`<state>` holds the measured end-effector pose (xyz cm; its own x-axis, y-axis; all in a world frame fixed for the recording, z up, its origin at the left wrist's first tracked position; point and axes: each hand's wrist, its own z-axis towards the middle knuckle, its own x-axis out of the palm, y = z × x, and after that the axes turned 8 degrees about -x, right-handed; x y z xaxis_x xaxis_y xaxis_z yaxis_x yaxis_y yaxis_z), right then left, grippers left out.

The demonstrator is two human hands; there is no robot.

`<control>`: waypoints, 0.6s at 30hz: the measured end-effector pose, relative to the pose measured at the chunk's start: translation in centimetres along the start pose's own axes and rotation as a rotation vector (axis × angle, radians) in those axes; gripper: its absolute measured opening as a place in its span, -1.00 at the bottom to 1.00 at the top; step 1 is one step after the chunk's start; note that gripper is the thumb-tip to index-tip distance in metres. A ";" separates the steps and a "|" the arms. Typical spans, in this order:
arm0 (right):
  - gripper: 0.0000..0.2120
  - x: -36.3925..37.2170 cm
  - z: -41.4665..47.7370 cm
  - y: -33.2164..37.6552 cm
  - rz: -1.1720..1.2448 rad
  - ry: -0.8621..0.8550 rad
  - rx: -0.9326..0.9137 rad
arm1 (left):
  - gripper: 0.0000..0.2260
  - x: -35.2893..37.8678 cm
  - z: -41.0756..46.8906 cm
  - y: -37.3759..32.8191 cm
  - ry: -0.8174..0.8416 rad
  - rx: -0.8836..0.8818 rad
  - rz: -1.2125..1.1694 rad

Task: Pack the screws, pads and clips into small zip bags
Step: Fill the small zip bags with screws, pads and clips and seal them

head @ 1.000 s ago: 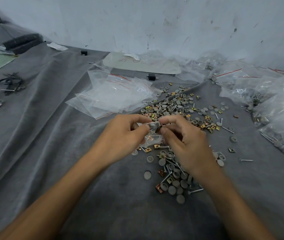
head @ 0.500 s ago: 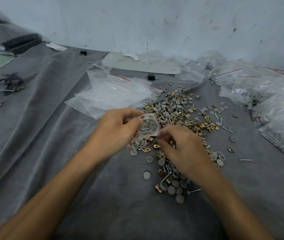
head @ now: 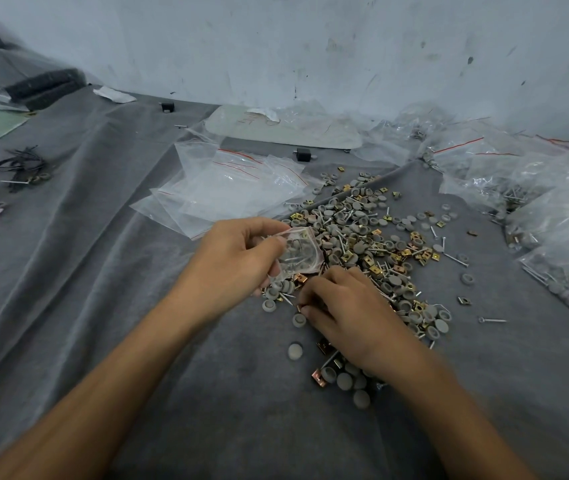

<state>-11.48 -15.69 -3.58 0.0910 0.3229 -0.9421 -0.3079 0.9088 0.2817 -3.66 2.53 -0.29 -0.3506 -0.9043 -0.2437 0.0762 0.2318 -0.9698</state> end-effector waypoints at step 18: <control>-0.86 -2.4 0.0 1.0 0.461 -0.599 -0.014 | -0.84 0.3 -0.2 -0.1 0.009 0.038 0.063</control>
<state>-12.04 -15.56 -1.07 0.4482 0.7617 -0.4679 -0.4512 0.6446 0.6172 -3.99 2.27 -0.24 -0.3525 -0.8849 -0.3045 0.1340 0.2743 -0.9523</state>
